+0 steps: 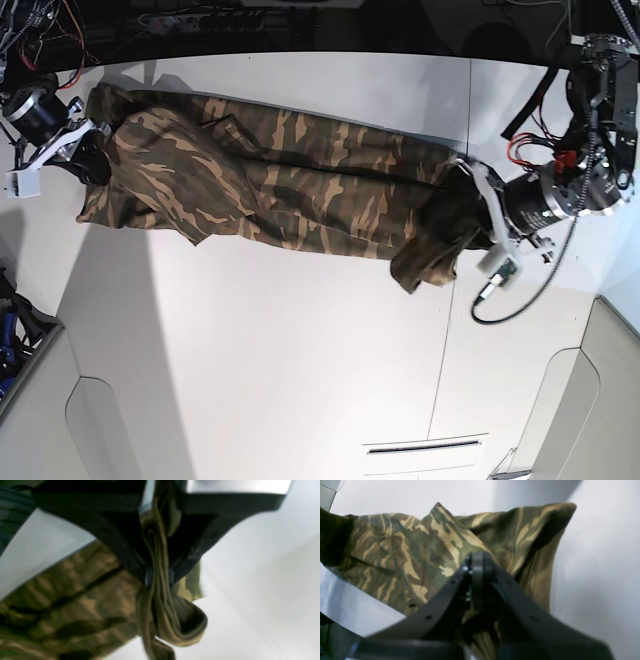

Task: Fold the T-shirt properly
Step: 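Carry the left gripper's end over toward the right gripper, folding in half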

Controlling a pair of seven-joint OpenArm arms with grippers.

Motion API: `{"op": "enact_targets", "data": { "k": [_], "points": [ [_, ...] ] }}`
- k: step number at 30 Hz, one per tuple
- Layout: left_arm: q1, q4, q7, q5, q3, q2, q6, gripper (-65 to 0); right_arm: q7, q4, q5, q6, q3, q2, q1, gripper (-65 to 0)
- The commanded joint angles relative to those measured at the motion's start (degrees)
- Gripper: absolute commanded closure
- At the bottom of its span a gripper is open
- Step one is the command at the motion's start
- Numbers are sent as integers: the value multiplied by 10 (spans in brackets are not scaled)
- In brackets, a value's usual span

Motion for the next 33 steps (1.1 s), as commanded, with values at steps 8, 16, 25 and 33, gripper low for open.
{"op": "enact_targets", "data": {
  "k": [8, 16, 25, 33],
  "points": [
    [-6, -14, -48, 113, 68, 97, 74, -123, 15, 9, 12, 2, 56, 8, 4, -287],
    [-4, -61, -47, 58, 79, 188, 73, -366, 33, 8, -28, -15, 92, 9, 3, -352],
    [-4, -73, -47, 38, 80, 250, 73, -366, 40, -103, 15, -4, 74, 9, 5, -415],
    [-4, -73, -47, 42, 80, 249, 73, -366, 34, -164, 56, 7, 60, 8, 14, -420]
  ]
}}
